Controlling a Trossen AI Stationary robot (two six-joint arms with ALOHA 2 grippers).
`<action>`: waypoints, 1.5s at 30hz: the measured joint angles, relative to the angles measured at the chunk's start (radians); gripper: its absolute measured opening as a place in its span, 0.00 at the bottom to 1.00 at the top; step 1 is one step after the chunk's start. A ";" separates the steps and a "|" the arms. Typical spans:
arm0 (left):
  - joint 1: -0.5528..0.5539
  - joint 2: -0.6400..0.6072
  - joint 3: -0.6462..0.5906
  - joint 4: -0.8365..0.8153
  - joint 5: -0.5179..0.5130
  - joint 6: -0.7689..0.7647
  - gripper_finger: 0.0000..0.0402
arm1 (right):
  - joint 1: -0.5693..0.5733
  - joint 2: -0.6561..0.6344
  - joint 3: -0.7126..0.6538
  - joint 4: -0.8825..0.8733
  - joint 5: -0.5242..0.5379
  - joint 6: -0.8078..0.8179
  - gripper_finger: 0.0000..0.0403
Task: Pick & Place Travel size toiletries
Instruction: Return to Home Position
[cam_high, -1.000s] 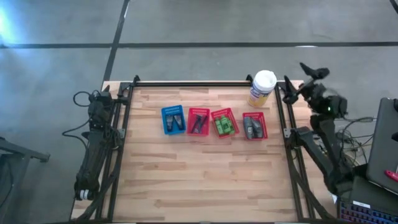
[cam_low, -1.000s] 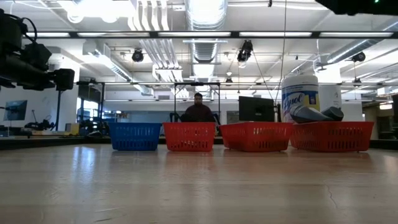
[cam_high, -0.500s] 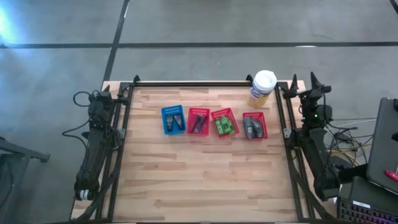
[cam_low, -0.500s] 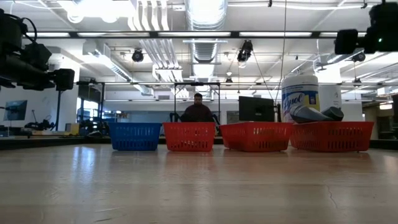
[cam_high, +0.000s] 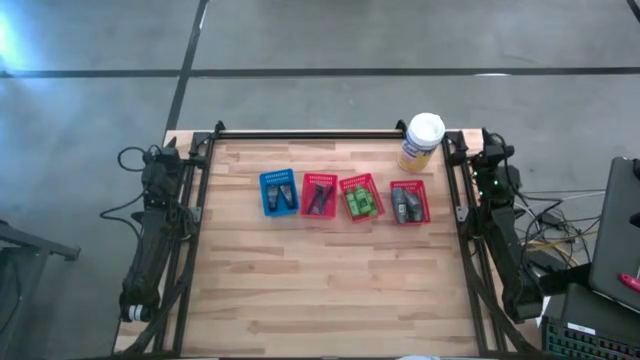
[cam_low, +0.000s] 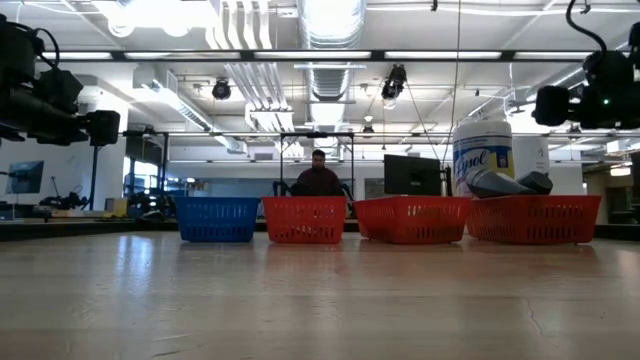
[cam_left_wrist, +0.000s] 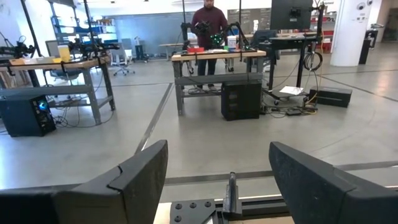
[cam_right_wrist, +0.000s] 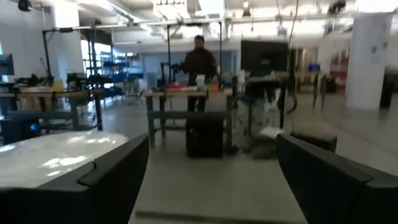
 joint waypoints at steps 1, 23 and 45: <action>0.000 0.000 0.000 0.000 0.000 0.000 0.71 | 0.000 0.000 0.000 -0.017 0.000 0.022 0.87; 0.000 0.000 0.000 0.000 0.000 0.000 0.71 | 0.001 0.001 0.000 -0.064 -0.005 0.076 0.79; 0.000 0.000 0.000 0.000 0.000 0.000 0.71 | 0.001 0.001 0.000 -0.064 -0.005 0.076 0.62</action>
